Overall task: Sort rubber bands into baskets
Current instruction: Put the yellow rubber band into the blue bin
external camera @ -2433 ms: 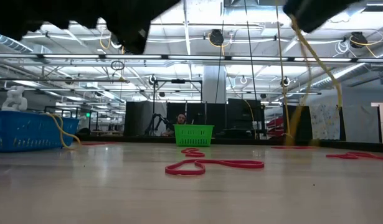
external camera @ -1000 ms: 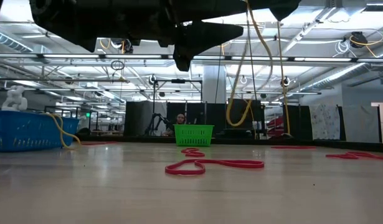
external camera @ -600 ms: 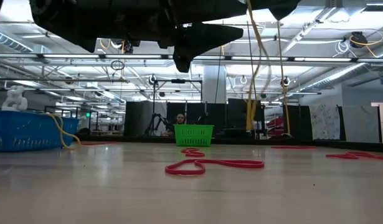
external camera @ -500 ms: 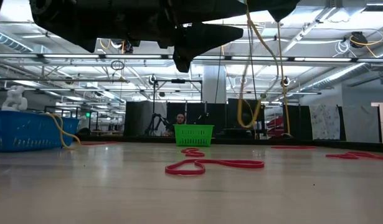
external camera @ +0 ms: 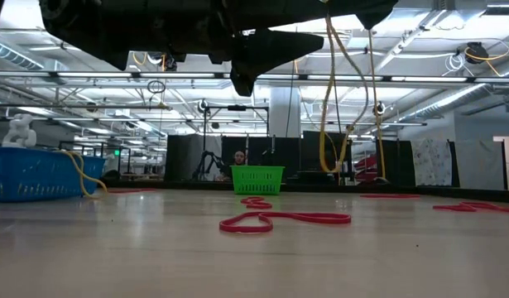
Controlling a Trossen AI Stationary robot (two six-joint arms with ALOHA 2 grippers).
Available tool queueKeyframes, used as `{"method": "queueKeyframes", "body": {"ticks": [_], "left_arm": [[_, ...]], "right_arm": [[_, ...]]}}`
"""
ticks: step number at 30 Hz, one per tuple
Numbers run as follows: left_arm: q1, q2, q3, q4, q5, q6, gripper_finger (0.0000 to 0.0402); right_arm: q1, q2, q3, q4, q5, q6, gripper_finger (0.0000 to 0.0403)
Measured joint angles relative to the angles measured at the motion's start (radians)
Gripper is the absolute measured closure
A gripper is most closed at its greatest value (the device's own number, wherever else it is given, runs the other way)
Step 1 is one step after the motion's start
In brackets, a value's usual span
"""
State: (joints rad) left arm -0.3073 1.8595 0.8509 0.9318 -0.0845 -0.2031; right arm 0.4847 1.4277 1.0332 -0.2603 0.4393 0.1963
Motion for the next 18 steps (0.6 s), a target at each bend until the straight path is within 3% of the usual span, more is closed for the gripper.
{"method": "queueKeyframes", "body": {"ticks": [18], "left_arm": [[0.035,0.0,0.0,-0.014,0.031,0.0,0.0219]], "right_arm": [[-0.014,0.0,0.0,0.001,0.004,-0.001,0.0403]]}}
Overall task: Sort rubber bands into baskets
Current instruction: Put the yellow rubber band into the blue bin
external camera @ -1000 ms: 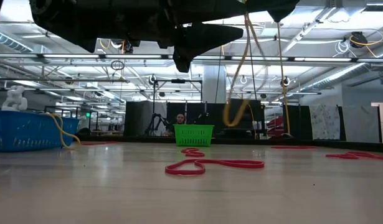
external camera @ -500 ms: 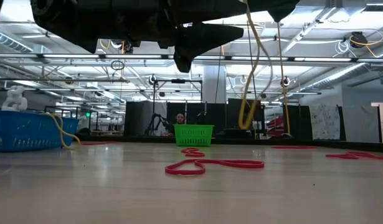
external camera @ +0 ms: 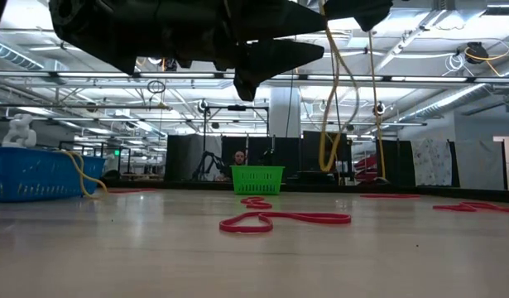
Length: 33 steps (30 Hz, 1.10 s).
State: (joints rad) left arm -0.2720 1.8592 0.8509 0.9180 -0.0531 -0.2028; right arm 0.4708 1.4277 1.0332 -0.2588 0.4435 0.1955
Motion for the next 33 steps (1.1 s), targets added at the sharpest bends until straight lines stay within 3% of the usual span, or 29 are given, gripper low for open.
{"method": "queueKeyframes", "body": {"ticks": [5,17,21,27,33], "left_arm": [[0.02,0.0,0.0,-0.025,0.092,-0.002,0.0219],[0.045,0.0,0.011,0.016,0.09,-0.002,0.0226],[0.045,0.0,0.011,0.014,0.089,-0.002,0.027],[0.045,0.0,0.011,0.013,0.089,0.001,0.0388],[0.045,0.0,0.011,0.013,0.088,0.001,0.0397]], "right_arm": [[-0.012,0.0,0.0,0.0,-0.003,-0.001,0.0403],[-0.032,0.0,0.0,0.0,-0.004,-0.001,0.0403],[-0.032,0.0,0.0,0.0,-0.003,-0.002,0.0403],[-0.032,0.0,0.0,-0.005,-0.003,-0.002,0.0403],[-0.032,0.0,0.0,-0.005,-0.003,-0.002,0.0403]]}}
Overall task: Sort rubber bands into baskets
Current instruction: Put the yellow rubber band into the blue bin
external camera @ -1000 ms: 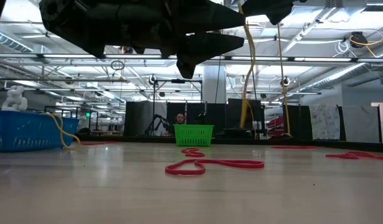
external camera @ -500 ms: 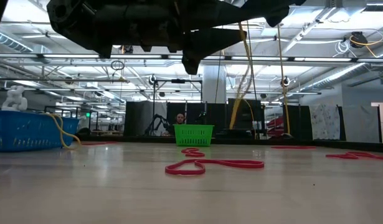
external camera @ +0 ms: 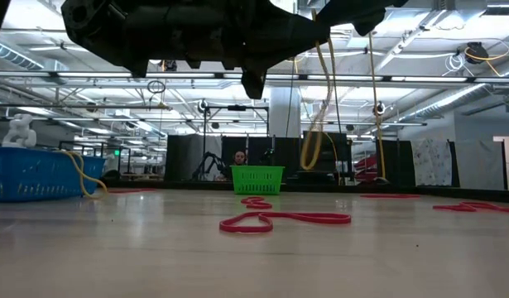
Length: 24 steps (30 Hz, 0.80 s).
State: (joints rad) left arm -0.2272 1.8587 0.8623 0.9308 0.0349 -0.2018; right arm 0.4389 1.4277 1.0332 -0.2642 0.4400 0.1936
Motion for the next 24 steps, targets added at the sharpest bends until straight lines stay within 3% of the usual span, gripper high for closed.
{"method": "queueKeyframes", "body": {"ticks": [6,15,19,24], "left_arm": [[0.0,0.0,0.0,0.001,-0.001,0.0,0.0398],[0.012,-0.033,-0.002,-0.032,0.021,0.001,0.04],[0.018,-0.155,0.0,-0.216,0.016,0.051,0.04],[0.016,-0.317,-0.001,-0.514,-0.076,0.094,0.04]], "right_arm": [[0.0,0.0,0.0,-0.002,0.0,-0.008,0.0385],[0.001,-0.025,0.004,-0.04,0.0,-0.03,0.0292],[0.008,-0.078,0.018,-0.1,-0.019,-0.021,0.0261],[0.009,-0.13,0.021,-0.119,-0.058,-0.013,0.0243]]}}
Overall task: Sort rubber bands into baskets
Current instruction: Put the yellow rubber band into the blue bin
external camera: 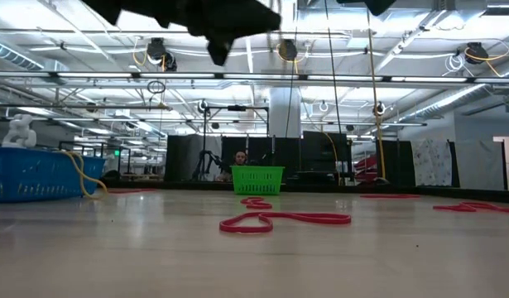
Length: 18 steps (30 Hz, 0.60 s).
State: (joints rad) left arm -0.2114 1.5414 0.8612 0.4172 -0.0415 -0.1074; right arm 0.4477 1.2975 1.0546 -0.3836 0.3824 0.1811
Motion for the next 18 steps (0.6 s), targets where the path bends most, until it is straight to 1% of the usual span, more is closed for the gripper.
{"method": "queueKeyframes", "body": {"ticks": [5,8,12,18], "left_arm": [[-0.002,-0.128,-0.001,-0.241,-0.082,0.016,0.04],[-0.002,-0.201,-0.001,-0.352,-0.128,0.015,0.04],[-0.006,-0.284,-0.001,-0.491,-0.156,0.008,0.0401],[-0.007,-0.402,-0.001,-0.725,-0.193,-0.071,0.0401]], "right_arm": [[-0.001,-0.006,0.0,-0.004,0.001,0.007,0.0244],[-0.001,-0.006,0.0,-0.004,0.001,0.007,0.0245],[-0.001,-0.006,0.0,-0.004,0.001,0.008,0.0245],[-0.001,-0.006,0.0,-0.017,0.001,0.017,0.0245]]}}
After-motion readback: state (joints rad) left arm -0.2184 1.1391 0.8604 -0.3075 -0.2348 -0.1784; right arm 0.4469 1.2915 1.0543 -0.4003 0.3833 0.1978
